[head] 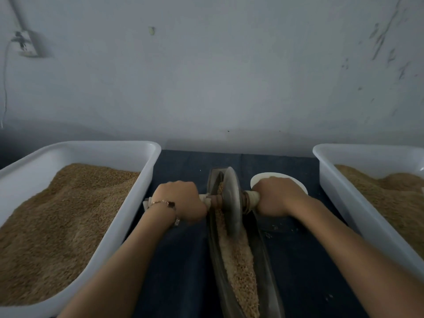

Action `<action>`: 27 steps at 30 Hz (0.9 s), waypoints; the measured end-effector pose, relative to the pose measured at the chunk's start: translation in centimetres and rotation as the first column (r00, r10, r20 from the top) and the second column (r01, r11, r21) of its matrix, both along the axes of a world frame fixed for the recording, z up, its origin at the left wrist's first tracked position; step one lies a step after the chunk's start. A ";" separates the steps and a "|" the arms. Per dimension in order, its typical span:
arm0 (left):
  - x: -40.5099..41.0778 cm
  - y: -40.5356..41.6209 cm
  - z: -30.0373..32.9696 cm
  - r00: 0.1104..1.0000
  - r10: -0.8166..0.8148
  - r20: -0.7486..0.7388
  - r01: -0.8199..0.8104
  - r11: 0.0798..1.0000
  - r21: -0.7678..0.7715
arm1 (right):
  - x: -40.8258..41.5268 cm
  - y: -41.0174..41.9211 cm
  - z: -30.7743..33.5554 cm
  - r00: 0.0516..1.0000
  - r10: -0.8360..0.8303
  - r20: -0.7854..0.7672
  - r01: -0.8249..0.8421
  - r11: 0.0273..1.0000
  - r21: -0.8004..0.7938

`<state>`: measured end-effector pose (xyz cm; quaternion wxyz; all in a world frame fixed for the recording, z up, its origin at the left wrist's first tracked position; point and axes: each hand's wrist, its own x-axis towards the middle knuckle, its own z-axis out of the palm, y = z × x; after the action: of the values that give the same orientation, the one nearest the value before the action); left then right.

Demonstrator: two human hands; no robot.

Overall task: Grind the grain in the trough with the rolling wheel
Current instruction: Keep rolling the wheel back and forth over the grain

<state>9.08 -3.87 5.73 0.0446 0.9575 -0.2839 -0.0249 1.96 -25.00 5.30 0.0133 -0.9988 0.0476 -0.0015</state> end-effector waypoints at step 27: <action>0.0 -1.0 1.0 0.994 0.010 0.104 -0.018 0.997 0.070 | 1.0 -1.4 -1.7 1.000 0.012 -0.006 -0.011 0.998 0.066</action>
<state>9.09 -4.83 6.77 -0.0039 0.9604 -0.2780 0.0152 2.96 -26.45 3.64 0.0460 -0.9981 0.0418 0.0036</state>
